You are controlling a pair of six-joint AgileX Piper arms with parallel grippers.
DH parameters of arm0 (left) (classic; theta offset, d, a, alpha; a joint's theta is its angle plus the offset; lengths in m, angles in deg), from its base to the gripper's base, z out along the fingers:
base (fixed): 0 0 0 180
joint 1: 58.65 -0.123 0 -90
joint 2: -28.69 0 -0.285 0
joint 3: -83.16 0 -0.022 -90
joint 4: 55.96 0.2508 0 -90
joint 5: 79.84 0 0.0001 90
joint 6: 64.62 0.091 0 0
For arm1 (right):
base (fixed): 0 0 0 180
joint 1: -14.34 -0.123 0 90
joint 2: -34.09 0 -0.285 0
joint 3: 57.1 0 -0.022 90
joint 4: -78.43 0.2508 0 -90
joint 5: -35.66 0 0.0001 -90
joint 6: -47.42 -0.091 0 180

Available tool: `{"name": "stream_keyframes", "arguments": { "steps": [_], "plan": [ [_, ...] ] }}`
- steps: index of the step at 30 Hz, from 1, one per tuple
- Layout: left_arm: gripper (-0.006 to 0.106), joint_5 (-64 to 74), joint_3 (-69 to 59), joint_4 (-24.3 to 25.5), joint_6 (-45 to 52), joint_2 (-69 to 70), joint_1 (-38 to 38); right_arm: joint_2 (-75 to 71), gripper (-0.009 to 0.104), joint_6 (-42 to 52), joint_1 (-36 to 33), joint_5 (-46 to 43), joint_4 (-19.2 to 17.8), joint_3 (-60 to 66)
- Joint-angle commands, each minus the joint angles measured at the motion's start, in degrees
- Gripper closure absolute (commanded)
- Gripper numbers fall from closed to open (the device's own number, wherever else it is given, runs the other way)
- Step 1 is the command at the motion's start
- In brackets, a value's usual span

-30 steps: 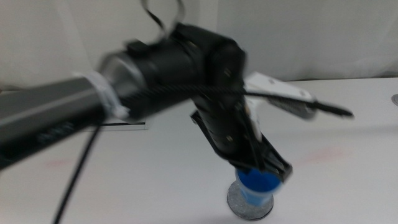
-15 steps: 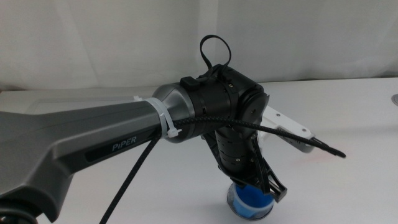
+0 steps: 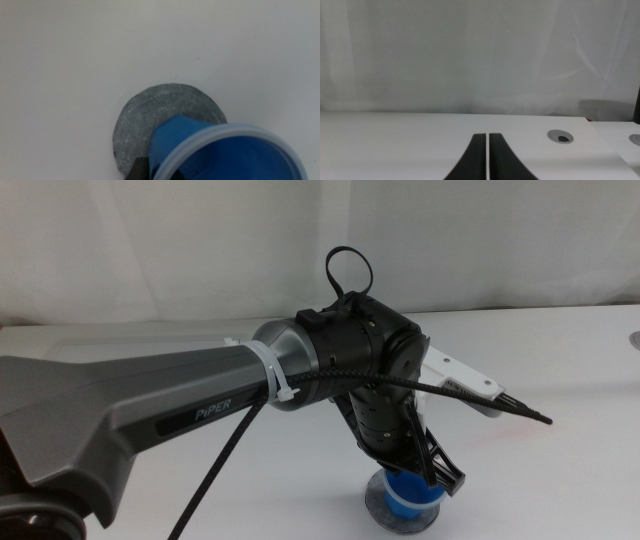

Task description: Place an empty cup on a cup mat.

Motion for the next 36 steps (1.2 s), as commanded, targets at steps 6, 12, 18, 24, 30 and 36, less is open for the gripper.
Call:
{"name": "stream_keyframes", "arguments": {
  "steps": [6,12,18,24,30,36],
  "plan": [
    [0.103,-1.01,-0.14,-0.42,-2.19,-0.22,-0.89,-0.15,0.098,0.43,-0.06,0.00,-0.16,2.31],
    [0.103,-0.91,-0.14,-0.55,-2.90,-0.22,-0.89,-0.15,0.098,0.43,-0.06,0.00,-0.16,2.31],
    [0.060,-1.02,-0.14,-0.44,-2.91,-0.22,-0.89,-0.15,0.098,0.43,-0.06,0.00,-0.16,2.31],
    [0.011,-0.64,-0.14,-0.13,-3.57,-0.22,-0.89,-0.15,0.098,0.43,-0.06,0.00,-0.16,2.31],
    [0.008,-0.55,-0.14,1.58,-4.04,-0.22,-0.89,-0.15,0.098,0.43,-0.06,0.00,-0.16,2.31],
    [0.010,-0.91,-0.14,3.71,-4.98,0.14,-0.89,-0.15,0.098,0.43,-0.06,0.00,-0.16,2.31]
  ]
}}
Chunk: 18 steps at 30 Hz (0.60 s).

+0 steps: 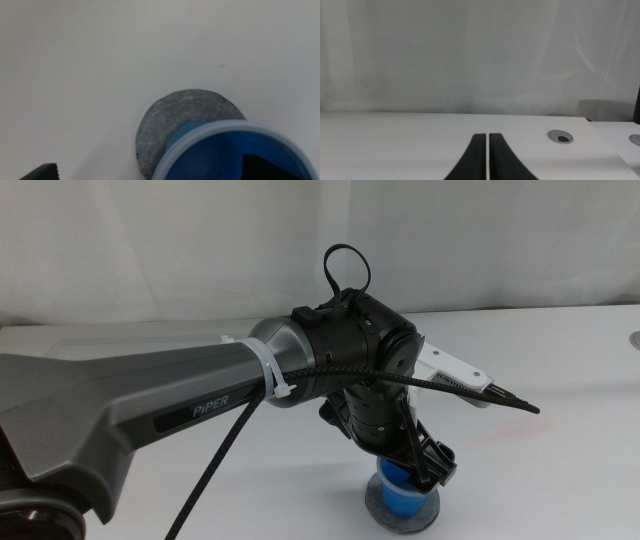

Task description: Place an empty cup on a cup mat.

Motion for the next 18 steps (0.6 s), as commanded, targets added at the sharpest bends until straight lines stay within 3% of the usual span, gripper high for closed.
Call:
{"name": "stream_keyframes", "arguments": {
  "steps": [1,14,18],
  "plan": [
    [0.010,-0.44,-0.14,1.93,-1.37,0.55,-0.15,-0.15,0.098,0.27,-0.06,0.00,-0.16,2.31],
    [0.010,-0.90,3.10,3.73,-1.55,8.76,-0.15,-0.15,0.098,0.27,-0.06,0.00,-0.16,2.31],
    [0.010,0.93,5.37,11.29,-3.04,12.60,-0.62,-0.15,0.098,0.27,-0.06,0.00,-0.16,2.31]
  ]
}}
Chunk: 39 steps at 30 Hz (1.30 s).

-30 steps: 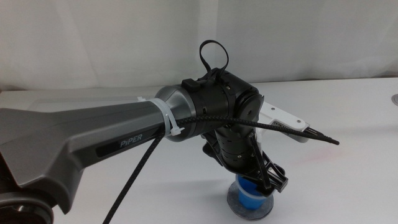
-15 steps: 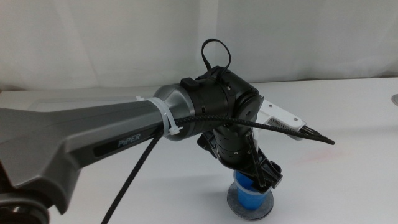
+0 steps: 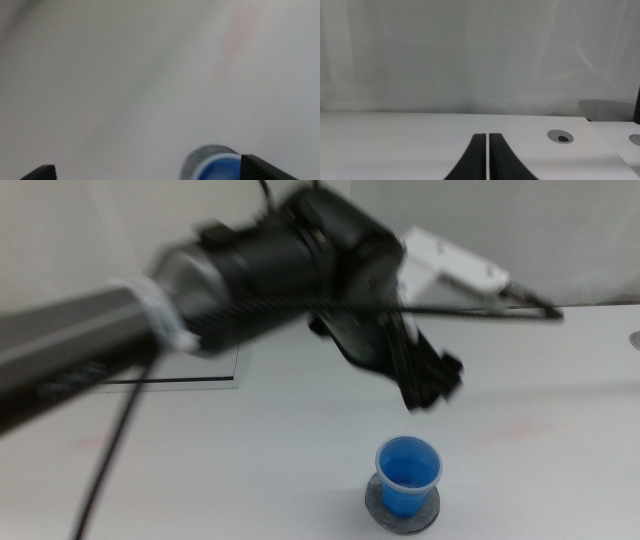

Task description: Place an empty cup on a cup mat.

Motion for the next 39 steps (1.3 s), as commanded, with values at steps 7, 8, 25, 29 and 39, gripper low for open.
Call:
{"name": "stream_keyframes", "arguments": {
  "steps": [7,8,25,29,39],
  "plan": [
    [0.010,6.39,1.83,5.02,-3.02,7.94,-13.27,-0.15,0.098,0.41,-0.06,0.00,-0.16,2.31],
    [0.010,6.97,1.83,5.02,-3.02,8.60,-16.28,-0.15,0.098,0.41,-0.06,0.00,-0.16,2.31],
    [0.010,4.92,0.97,-7.56,6.49,21.13,-52.65,-0.15,0.098,0.41,-0.06,0.00,-0.16,2.31],
    [0.010,-0.77,-3.95,-7.43,7.07,26.93,-52.65,-0.15,0.098,0.41,-0.06,0.00,-0.16,2.31],
    [0.010,-32.24,-39.78,-4.61,7.07,53.57,-52.65,-0.15,0.098,0.41,-0.06,0.00,-0.16,2.31]
  ]
}}
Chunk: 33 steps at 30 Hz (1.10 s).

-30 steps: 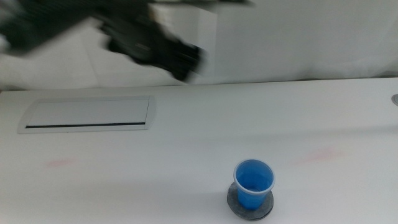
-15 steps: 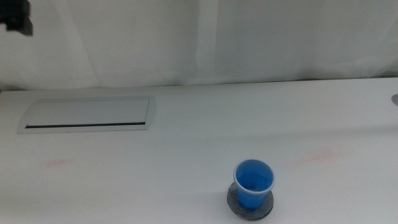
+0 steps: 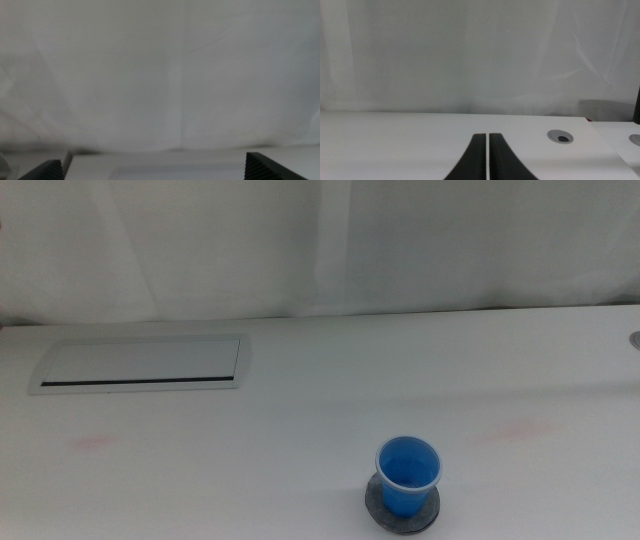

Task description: Place an empty cup on a cup mat.

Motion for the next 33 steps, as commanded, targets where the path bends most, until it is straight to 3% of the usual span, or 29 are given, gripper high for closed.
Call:
{"name": "stream_keyframes", "arguments": {
  "steps": [1,8,17,20,24,27,29,33],
  "plan": [
    [0.010,-11.08,-11.95,0.41,0.45,8.12,-0.09,-0.15,0.098,0.28,-0.06,0.00,-0.16,2.31],
    [0.010,-21.01,-35.62,0.53,1.03,30.85,-0.09,-0.15,0.098,0.28,-0.06,0.00,-0.16,2.31],
    [0.014,-20.02,-50.78,0.01,1.81,42.83,-0.09,-0.15,0.098,0.28,-0.06,0.00,-0.16,2.31],
    [0.025,-23.42,-53.77,-3.64,0.00,42.93,-0.09,-0.15,0.098,0.28,-0.06,0.00,-0.16,2.31],
    [0.048,-23.71,-55.02,-4.03,0.00,42.93,-0.09,-0.15,0.098,0.28,-0.06,0.11,-0.16,2.31],
    [0.076,-23.82,-55.46,-4.03,1.03,42.93,-0.09,-0.15,0.098,0.28,-0.06,0.11,-0.16,2.31],
    [0.102,-23.56,-55.46,-4.03,3.65,42.93,-0.09,-0.15,0.098,0.28,-0.06,0.11,-0.16,2.31],
    [0.103,-23.46,-55.46,-4.03,5.16,42.93,-0.09,-0.15,0.098,0.28,-0.06,0.11,-0.16,2.31]
  ]
}}
